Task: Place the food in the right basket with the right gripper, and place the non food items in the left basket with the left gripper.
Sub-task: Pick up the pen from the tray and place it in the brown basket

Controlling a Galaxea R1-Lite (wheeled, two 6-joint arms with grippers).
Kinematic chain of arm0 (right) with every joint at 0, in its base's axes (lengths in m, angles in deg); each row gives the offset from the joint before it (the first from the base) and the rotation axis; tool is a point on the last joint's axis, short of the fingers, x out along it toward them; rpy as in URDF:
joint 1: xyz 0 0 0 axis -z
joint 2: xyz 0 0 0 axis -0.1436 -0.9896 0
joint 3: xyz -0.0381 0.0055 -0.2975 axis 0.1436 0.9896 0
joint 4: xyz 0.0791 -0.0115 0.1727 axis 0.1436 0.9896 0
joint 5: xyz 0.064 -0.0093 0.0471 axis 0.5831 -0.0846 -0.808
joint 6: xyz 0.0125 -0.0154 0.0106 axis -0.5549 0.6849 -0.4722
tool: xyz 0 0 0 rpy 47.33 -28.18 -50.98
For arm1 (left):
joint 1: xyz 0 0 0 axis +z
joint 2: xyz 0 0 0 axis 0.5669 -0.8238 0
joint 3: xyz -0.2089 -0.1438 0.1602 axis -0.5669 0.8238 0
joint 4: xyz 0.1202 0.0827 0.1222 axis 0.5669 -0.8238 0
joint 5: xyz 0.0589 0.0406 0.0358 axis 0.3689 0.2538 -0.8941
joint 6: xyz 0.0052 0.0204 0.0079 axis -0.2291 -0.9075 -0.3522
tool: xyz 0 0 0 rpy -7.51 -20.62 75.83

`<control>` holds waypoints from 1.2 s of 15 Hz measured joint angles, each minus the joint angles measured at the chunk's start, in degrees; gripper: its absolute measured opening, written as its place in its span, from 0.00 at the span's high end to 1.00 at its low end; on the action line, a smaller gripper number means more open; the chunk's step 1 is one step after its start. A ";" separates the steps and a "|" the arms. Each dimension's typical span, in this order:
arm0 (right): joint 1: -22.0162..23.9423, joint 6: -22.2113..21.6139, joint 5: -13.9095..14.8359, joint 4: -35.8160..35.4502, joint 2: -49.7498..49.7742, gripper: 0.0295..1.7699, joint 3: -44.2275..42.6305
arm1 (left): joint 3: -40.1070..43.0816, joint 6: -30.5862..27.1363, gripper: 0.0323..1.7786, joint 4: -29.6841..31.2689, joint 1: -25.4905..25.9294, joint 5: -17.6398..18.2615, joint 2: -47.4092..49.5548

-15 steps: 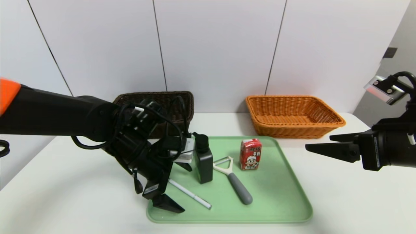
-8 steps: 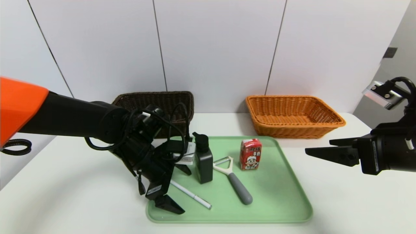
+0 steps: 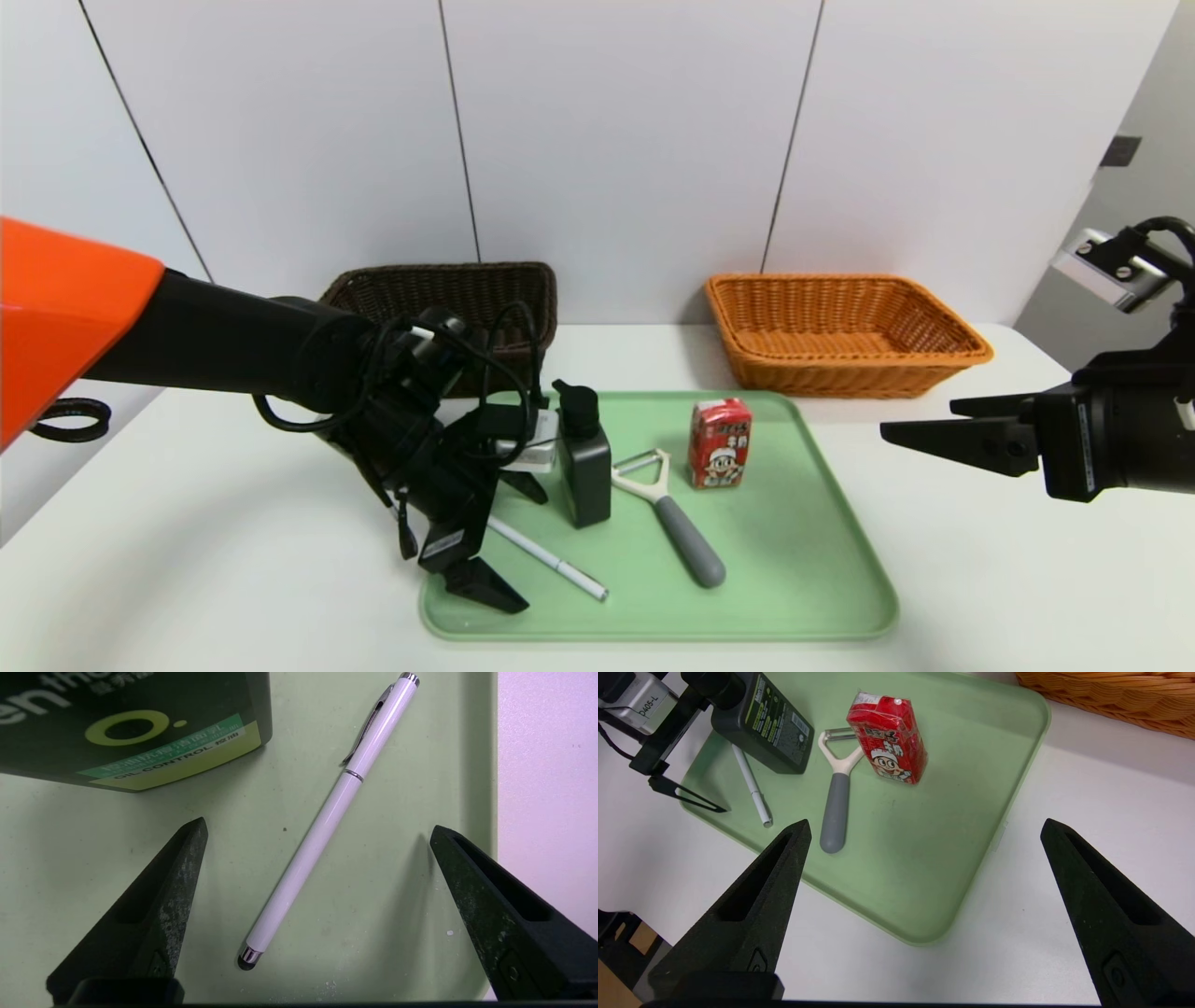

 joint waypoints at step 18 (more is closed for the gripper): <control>0.00 -0.15 0.00 0.02 0.77 0.04 0.33 | 0.57 -0.52 0.42 1.05 0.00 -0.10 -0.12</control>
